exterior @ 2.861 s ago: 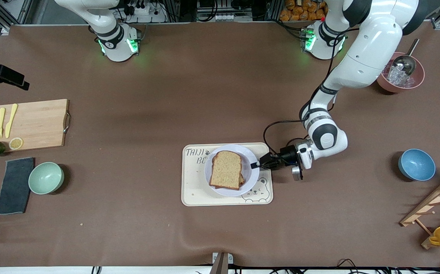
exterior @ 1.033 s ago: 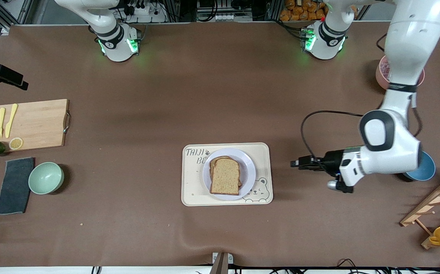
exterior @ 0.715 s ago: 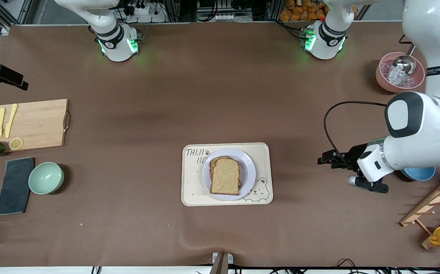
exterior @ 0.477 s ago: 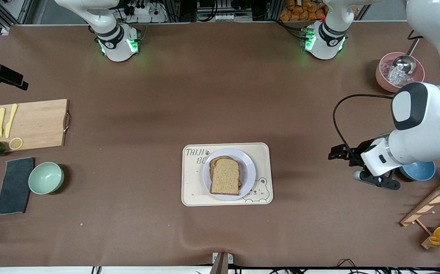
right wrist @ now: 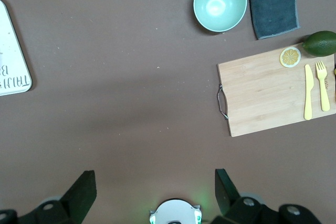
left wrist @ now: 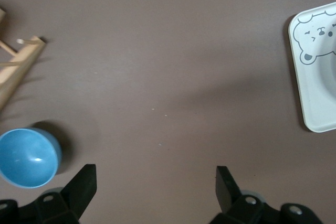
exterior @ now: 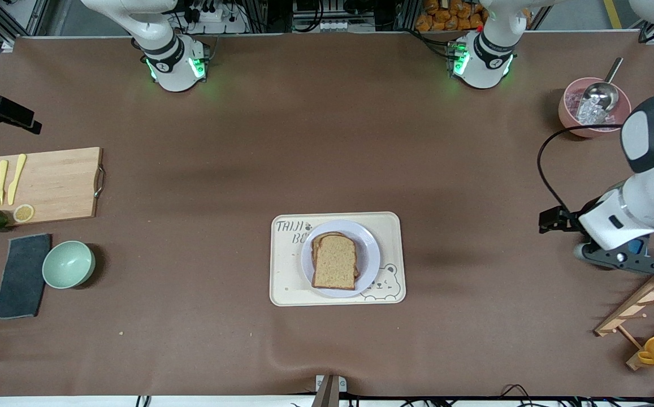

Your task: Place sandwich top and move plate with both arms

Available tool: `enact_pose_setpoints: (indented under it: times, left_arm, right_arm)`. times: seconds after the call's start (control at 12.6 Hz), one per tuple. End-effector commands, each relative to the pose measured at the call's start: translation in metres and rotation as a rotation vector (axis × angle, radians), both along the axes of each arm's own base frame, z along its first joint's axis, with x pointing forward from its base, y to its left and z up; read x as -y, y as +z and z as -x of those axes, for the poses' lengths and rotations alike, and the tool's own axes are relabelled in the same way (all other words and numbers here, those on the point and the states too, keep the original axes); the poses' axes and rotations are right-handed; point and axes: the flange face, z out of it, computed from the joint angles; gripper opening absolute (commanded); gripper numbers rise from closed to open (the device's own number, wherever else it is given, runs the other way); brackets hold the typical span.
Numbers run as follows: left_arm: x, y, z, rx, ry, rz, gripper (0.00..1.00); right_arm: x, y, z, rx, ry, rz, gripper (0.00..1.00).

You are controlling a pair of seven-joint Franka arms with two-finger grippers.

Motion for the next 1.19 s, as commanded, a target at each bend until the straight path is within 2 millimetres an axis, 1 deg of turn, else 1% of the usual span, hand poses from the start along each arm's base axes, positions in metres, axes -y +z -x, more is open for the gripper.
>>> enact_pose_setpoints:
  times: [0.0, 0.08, 0.16, 0.32, 0.4, 0.48, 0.56, 0.64, 0.72, 0.79, 0.87, 0.95, 1.03, 1.11]
  left_arm:
    - [-0.015, 0.028, 0.010, 0.022, 0.018, -0.057, 1.00]
    - [-0.023, 0.039, 0.011, 0.038, 0.028, -0.068, 1.00]
    - [-0.025, 0.044, 0.013, 0.039, 0.030, -0.072, 1.00]
    - [-0.022, 0.064, 0.025, 0.035, 0.041, -0.068, 1.00]
    - [-0.024, 0.082, 0.035, 0.046, 0.047, -0.072, 1.00]
    - [-0.033, 0.091, 0.046, 0.013, 0.066, -0.075, 1.00]
    - [-0.035, 0.096, 0.052, 0.006, 0.097, -0.064, 1.00]
    - [-0.027, 0.105, 0.059, 0.013, 0.168, -0.046, 1.00]
    - [-0.015, 0.105, 0.066, -0.005, 0.259, -0.042, 1.00]
    - [-0.002, 0.113, 0.071, 0.008, 0.282, -0.045, 1.00]
    - [0.001, 0.117, 0.074, 0.015, 0.276, -0.046, 1.00]
    - [-0.004, 0.123, 0.078, 0.023, 0.287, -0.046, 1.00]
    - [-0.006, 0.128, 0.086, 0.026, 0.289, -0.046, 1.00]
    - [-0.004, 0.132, 0.097, 0.030, 0.285, -0.050, 1.00]
  right_arm:
    - [0.003, 0.004, -0.003, 0.002, -0.004, -0.005, 1.00]
    - [0.002, 0.004, -0.003, 0.002, -0.003, -0.005, 1.00]
    - [0.002, 0.004, -0.003, 0.002, -0.003, -0.005, 1.00]
    - [0.002, 0.004, -0.003, 0.002, -0.003, -0.005, 1.00]
    - [0.002, 0.004, -0.003, 0.002, -0.003, -0.005, 1.00]
    - [0.002, 0.002, -0.004, -0.001, -0.003, -0.005, 1.00]
    - [0.002, 0.004, -0.003, 0.002, -0.003, -0.005, 1.00]
    - [0.002, 0.002, -0.004, -0.002, -0.003, -0.004, 1.00]
    - [0.002, 0.002, -0.004, 0.000, -0.003, -0.003, 1.00]
    - [0.002, 0.002, -0.004, 0.000, -0.003, -0.002, 1.00]
    - [0.001, 0.002, -0.004, -0.002, -0.001, -0.004, 1.00]
    - [0.000, 0.001, -0.004, -0.003, 0.000, -0.005, 1.00]
    - [-0.001, 0.002, -0.004, -0.002, 0.002, -0.004, 1.00]
    - [-0.001, 0.001, -0.004, -0.003, 0.002, -0.005, 1.00]
